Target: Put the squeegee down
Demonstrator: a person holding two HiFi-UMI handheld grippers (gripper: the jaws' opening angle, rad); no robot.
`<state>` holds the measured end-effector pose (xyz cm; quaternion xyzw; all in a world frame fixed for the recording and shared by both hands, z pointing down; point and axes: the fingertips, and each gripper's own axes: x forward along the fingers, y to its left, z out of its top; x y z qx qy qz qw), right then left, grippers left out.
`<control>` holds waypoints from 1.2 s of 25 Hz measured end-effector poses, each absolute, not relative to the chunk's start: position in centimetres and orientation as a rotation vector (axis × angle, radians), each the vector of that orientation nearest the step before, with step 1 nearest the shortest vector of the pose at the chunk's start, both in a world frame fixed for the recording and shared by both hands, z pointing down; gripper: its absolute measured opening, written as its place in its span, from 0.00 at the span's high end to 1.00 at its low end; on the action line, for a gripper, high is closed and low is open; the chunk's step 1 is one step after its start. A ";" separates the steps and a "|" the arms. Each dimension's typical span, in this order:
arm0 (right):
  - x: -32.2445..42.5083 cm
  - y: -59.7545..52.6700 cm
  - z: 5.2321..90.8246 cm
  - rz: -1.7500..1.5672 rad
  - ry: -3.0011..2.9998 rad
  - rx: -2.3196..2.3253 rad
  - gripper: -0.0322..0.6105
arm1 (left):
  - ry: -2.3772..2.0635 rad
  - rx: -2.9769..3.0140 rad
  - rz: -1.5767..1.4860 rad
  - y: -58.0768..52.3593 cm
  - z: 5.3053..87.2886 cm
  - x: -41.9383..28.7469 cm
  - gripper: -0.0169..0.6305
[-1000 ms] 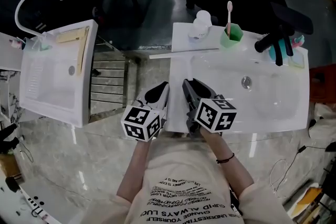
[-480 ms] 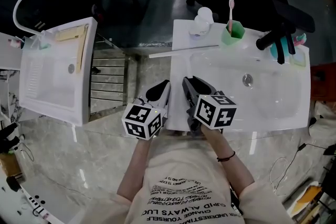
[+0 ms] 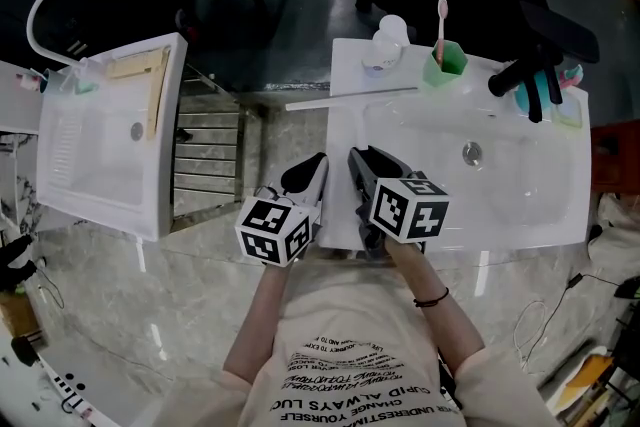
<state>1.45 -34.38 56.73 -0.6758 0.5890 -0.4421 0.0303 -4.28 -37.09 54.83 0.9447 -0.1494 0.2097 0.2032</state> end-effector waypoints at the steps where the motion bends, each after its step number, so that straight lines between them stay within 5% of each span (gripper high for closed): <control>1: 1.4 -34.4 56.8 -1.365 1.815 -2.079 0.79 | -0.414 2.638 0.584 -37.1 54.8 -4.2 0.94; 21: 2.7 -34.2 53.8 -1.140 1.869 -2.153 0.71 | -0.408 2.741 0.498 -37.7 51.6 -4.3 0.94; 30: 4.1 -33.1 49.2 -0.909 1.963 -2.155 0.82 | -0.452 2.846 0.373 -37.8 47.4 -4.3 0.94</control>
